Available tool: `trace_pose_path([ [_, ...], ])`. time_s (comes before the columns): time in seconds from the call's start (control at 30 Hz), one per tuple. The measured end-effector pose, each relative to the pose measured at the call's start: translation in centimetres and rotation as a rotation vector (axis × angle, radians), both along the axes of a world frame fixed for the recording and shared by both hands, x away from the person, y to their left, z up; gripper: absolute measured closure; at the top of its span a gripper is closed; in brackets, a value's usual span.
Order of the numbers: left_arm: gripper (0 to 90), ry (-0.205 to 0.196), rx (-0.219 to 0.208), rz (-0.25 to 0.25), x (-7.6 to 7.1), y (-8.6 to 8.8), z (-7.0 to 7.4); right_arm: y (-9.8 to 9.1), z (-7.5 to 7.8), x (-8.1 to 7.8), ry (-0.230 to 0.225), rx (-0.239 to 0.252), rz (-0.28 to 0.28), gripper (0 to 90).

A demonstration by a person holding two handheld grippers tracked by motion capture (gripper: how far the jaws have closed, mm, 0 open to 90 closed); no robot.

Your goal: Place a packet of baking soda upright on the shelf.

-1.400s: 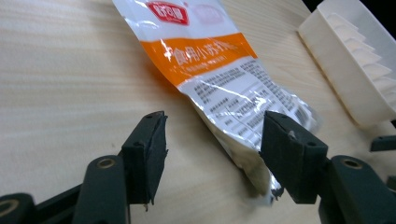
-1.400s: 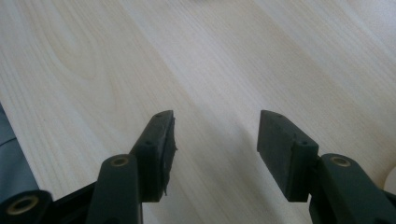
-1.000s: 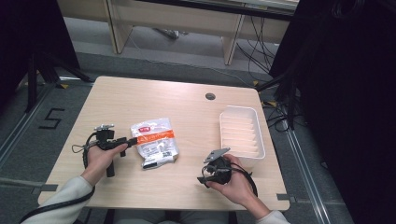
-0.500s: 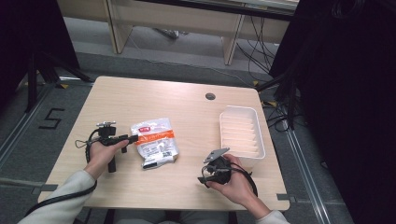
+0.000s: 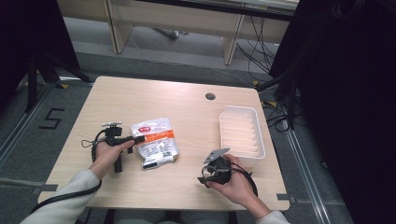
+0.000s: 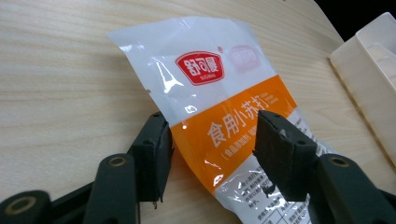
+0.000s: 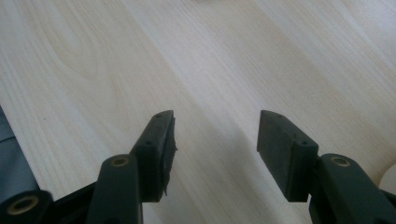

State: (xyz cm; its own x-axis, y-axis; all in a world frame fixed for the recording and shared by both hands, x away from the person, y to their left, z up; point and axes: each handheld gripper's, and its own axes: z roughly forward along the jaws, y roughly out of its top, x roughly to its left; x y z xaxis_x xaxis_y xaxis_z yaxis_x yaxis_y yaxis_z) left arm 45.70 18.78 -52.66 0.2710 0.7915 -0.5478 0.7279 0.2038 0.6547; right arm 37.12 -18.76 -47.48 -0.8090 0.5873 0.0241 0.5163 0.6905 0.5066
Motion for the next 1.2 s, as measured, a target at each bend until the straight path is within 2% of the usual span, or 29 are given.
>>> trace_pose_path([
  [0.23, 53.0, -0.005, -0.002, -0.003, -0.1, -0.1, -0.2, 0.0, 0.0, 0.0, -0.006, 0.000, 0.000, 47.0],
  [0.5, 70.0, -0.009, 0.021, -0.026, -0.3, 0.1, -0.3, 0.1, -0.2, 0.0, -0.008, 0.001, -0.003, 46.9],
  [0.7, 86.9, -0.019, -0.001, -0.036, -0.3, 0.2, -0.2, 0.1, -0.1, -0.1, -0.001, 0.004, -0.010, 46.9],
  [0.73, 88.6, -0.027, 0.002, -0.041, -0.3, 0.2, -0.2, 0.0, -0.3, 0.1, -0.027, 0.003, 0.015, 46.9],
  [0.8, 89.2, -0.030, -0.012, -0.050, -0.4, 0.3, -0.1, 0.1, -0.1, 0.0, 0.003, 0.004, -0.013, 46.9],
  [0.83, 89.3, -0.032, -0.007, -0.068, -0.4, 0.5, -0.1, 0.1, -0.2, 0.0, -0.003, 0.002, -0.008, 46.8],
  [0.87, 89.4, -0.038, -0.024, -0.064, -0.4, 0.4, 0.0, 0.1, -0.2, 0.1, -0.007, 0.000, -0.004, 46.8],
  [0.93, 89.5, -0.054, -0.028, -0.080, -0.5, 0.5, 0.2, 0.1, -0.2, 0.1, -0.005, -0.001, -0.007, 46.8],
  [1.13, 89.7, -0.114, -0.064, -0.126, -1.1, -0.1, 1.2, 0.0, -0.1, 0.1, -0.011, 0.001, -0.001, 47.0],
  [1.17, 89.7, -0.119, -0.077, -0.126, -1.2, -0.3, 1.4, 0.0, -0.2, 0.0, -0.021, 0.028, -0.024, 47.5],
  [1.2, 89.7, -0.129, -0.070, -0.136, -1.4, -0.4, 1.6, -0.1, 0.1, 0.1, -0.025, 0.020, -0.024, 47.7],
])
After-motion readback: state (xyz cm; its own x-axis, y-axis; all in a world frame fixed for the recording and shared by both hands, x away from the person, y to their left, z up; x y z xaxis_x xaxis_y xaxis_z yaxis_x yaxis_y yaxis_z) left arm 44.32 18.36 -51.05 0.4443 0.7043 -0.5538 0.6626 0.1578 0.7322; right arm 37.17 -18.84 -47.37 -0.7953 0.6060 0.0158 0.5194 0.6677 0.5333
